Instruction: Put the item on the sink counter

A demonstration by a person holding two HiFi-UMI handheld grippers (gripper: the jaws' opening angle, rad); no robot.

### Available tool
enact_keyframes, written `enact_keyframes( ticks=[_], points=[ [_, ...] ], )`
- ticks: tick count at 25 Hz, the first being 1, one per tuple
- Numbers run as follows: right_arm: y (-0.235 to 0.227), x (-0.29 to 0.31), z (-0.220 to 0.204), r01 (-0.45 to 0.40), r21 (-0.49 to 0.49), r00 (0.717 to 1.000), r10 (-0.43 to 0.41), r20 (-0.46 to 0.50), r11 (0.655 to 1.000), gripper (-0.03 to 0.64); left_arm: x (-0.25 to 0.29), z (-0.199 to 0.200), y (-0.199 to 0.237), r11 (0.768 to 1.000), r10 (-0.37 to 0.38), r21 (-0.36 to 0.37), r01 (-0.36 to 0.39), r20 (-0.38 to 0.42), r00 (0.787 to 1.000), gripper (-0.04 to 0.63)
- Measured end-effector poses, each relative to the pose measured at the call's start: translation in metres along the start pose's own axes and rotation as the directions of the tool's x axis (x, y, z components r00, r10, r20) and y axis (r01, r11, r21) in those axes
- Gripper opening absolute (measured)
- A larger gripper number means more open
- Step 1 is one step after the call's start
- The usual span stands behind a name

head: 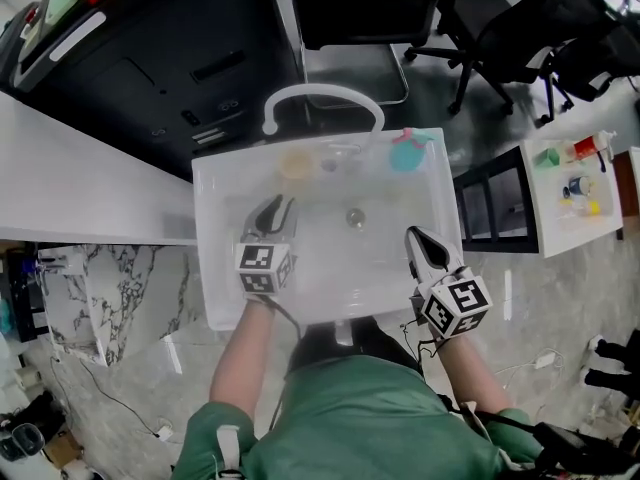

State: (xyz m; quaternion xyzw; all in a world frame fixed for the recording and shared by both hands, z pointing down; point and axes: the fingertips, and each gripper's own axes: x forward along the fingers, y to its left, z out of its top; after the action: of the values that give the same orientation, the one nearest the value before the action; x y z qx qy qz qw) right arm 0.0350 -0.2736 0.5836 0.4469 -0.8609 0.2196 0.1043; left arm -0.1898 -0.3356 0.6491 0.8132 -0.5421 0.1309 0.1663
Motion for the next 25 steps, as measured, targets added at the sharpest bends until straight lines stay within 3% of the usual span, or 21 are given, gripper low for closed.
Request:
enact_keyframes(
  ticks=[5,6,9,13,19,25],
  points=[
    [0.005,-0.002,0.028,-0.006,-0.019,0.998,0.007,0.060,1.000,0.002,-0.037,0.041,-0.030,0.999,-0.036,-0.020,0.037,0.049,0.998,0.041],
    [0.006,-0.003,0.035,-0.007,-0.029,0.997,0.009,0.075,1.000,0.002,-0.045,0.050,-0.036,0.999,-0.046,-0.012,0.047,0.063,0.997,0.001],
    [0.011,-0.007,0.057,-0.012,-0.062,0.993,0.020,0.117,0.998,0.002,-0.065,0.077,-0.052,0.996,-0.068,0.056,0.063,0.086,0.994,-0.002],
    [0.021,-0.012,0.090,-0.018,-0.122,0.982,0.041,0.184,0.992,0.002,-0.088,0.119,-0.053,0.993,-0.050,0.112,0.035,0.140,0.989,-0.002],
    [0.038,-0.030,0.144,-0.018,-0.177,0.937,0.079,0.342,0.984,0.002,-0.119,0.166,-0.051,0.997,0.027,0.068,-0.042,0.215,0.976,-0.002],
    [0.052,-0.042,0.179,-0.005,-0.228,0.910,0.098,0.402,0.974,0.002,-0.141,0.197,-0.054,0.994,0.046,0.086,-0.074,0.293,0.955,-0.002]
  ],
)
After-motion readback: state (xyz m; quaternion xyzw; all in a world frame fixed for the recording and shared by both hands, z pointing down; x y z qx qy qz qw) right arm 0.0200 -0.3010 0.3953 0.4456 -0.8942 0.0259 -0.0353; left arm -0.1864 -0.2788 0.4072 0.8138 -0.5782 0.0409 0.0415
